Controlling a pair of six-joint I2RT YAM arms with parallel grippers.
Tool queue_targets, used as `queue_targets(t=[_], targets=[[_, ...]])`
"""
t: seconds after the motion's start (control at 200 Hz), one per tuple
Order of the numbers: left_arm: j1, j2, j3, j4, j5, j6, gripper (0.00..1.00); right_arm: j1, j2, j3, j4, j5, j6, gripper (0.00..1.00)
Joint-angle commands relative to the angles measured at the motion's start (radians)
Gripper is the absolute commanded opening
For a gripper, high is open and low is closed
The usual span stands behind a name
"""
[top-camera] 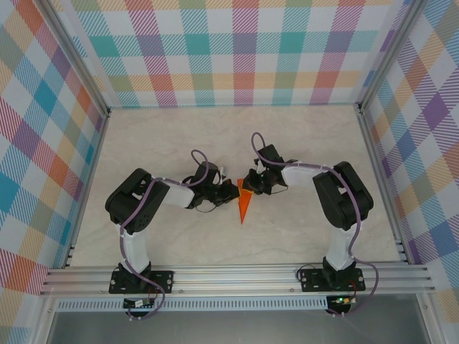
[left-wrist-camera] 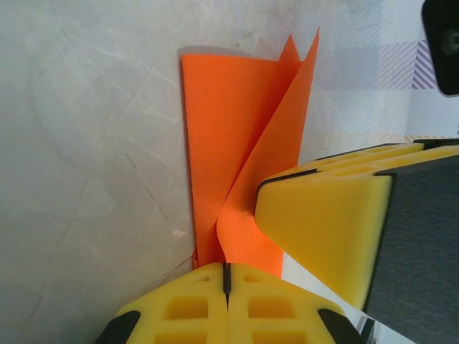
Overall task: Fold a paper plane with a square sheet of paper (fold left side to right side)
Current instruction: Fold the wing for the fifth time at the center of the table.
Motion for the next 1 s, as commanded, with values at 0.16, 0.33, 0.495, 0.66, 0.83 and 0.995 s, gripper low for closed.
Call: queue_targets(t=[0.16,0.33,0.495,0.66,0.83,0.995], targets=[[0.019,0.033,-0.012,-0.072,-0.062,0.027,0.00,0.004,0.032,-0.014,-0.016,0.036,-0.023,0.15],[0.021,0.002,-0.020,-0.062,-0.045,0.026,0.00,0.004,0.040,-0.055,-0.029,0.055,-0.021,0.15],[0.022,-0.067,-0.025,-0.085,-0.035,0.037,0.06,0.004,0.042,-0.095,-0.038,0.074,-0.011,0.14],[0.025,-0.188,-0.036,-0.171,-0.057,0.085,0.22,0.004,0.046,-0.105,-0.053,0.091,-0.012,0.14],[0.023,-0.304,-0.067,-0.230,-0.032,0.108,0.27,0.004,0.045,-0.103,-0.053,0.094,-0.010,0.15],[-0.025,-0.315,-0.068,-0.209,0.062,0.095,0.22,0.004,0.042,-0.105,-0.048,0.093,-0.009,0.15]])
